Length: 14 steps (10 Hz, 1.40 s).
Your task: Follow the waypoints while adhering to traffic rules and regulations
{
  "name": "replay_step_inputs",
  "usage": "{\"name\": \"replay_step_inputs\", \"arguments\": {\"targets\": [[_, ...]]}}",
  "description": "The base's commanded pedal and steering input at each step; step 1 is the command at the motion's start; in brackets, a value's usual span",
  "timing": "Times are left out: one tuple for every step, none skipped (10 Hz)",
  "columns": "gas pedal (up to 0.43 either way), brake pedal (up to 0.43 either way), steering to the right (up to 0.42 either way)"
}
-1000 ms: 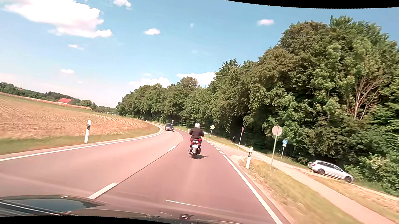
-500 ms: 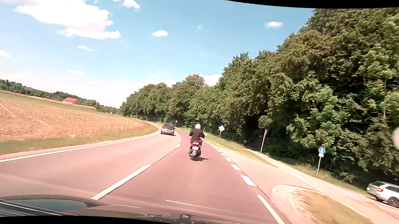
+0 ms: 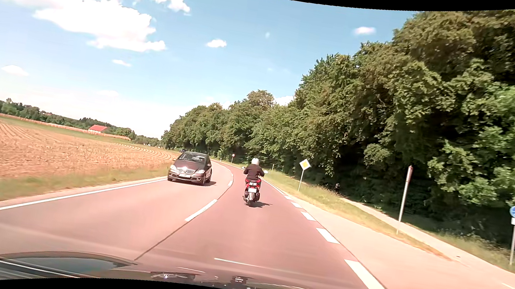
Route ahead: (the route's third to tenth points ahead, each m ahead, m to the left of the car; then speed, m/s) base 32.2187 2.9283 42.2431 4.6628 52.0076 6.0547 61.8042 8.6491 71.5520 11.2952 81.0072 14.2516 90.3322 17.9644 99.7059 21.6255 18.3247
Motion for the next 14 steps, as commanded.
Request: {"name": "replay_step_inputs", "arguments": {"targets": [[0.197,0.012,-0.018],[0.197,0.012,-0.018],[0.197,0.012,-0.019],[0.197,0.006,-0.019],[0.197,0.012,-0.019],[0.189,0.012,-0.019],[0.177,0.012,-0.019],[0.169,0.012,-0.019],[0.157,0.012,-0.02],[0.157,0.012,-0.02],[0.157,0.012,-0.02],[0.157,0.012,-0.02],[0.157,0.012,-0.02],[0.157,0.012,-0.02]]}}
